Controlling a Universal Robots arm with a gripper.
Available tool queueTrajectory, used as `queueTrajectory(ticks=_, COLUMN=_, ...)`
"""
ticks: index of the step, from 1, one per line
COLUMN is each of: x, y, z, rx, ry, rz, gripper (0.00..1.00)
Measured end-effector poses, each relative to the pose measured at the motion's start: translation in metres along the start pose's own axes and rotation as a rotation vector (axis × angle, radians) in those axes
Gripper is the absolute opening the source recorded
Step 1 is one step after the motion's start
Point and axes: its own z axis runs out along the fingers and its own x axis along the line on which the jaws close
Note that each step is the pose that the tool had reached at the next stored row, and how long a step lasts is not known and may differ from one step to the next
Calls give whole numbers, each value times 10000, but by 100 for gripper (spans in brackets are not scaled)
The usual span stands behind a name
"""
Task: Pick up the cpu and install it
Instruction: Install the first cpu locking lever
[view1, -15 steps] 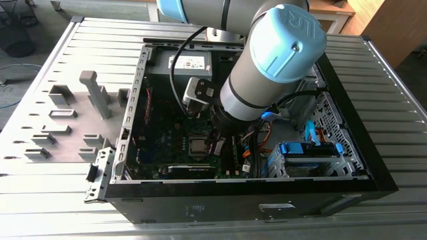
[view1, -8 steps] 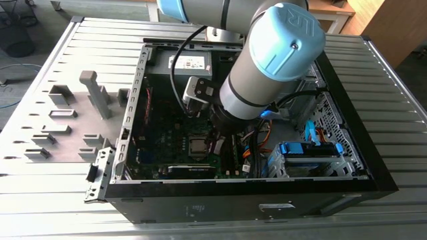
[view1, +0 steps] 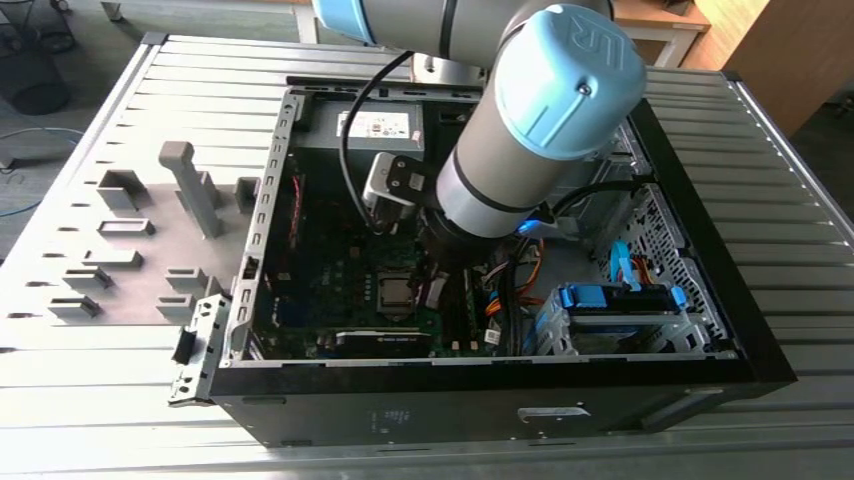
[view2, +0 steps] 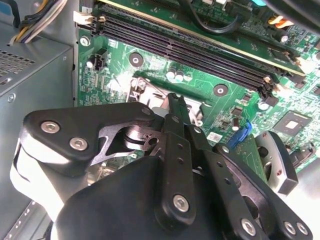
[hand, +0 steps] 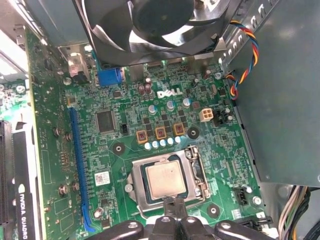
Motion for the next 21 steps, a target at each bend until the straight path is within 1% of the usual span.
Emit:
queueTrajectory(ticks=5, x=2, y=8, z=2, rx=8, ry=49, rz=-19, gripper=11)
queueTrajectory(ticks=8, x=3, y=13, z=3, rx=16, ry=88, rz=-27, gripper=11)
queueTrajectory(ticks=15, x=6, y=19, z=11, rx=43, ry=229, rz=-36, gripper=11)
queueTrajectory(ticks=21, x=8, y=14, z=36, rx=49, ry=271, rz=-68, gripper=11)
